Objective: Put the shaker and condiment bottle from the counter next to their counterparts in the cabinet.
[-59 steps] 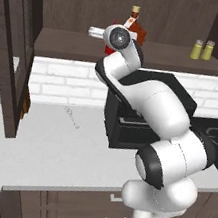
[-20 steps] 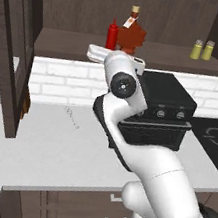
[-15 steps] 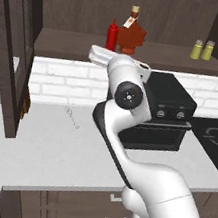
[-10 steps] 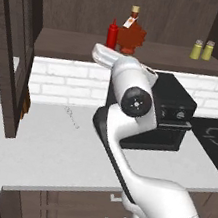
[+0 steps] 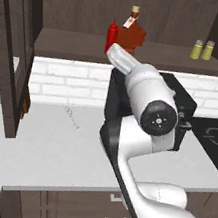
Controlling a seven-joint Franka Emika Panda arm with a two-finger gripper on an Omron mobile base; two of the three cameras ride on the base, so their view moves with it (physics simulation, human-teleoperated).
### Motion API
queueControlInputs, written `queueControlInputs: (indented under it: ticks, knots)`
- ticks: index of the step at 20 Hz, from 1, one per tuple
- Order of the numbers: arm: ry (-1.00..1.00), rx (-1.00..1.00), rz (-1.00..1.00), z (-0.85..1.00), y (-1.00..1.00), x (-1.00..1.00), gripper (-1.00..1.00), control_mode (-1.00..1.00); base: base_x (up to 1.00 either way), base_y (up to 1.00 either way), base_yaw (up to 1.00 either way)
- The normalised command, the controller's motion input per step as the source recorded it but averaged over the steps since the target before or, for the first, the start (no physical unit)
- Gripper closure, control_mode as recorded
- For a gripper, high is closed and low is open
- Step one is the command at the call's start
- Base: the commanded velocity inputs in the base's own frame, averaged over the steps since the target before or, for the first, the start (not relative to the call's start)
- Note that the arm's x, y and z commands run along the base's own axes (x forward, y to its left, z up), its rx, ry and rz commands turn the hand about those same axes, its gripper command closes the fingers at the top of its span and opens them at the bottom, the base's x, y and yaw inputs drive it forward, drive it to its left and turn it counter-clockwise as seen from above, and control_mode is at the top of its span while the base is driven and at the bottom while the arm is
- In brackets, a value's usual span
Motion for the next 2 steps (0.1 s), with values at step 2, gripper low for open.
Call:
queueControlInputs:
  ticks: [2]
  knots:
    - [0.0, 0.19, -0.01, 0.0, -0.56, -0.53, -1.0, -1.0, 0.0, 0.0, 0.0]
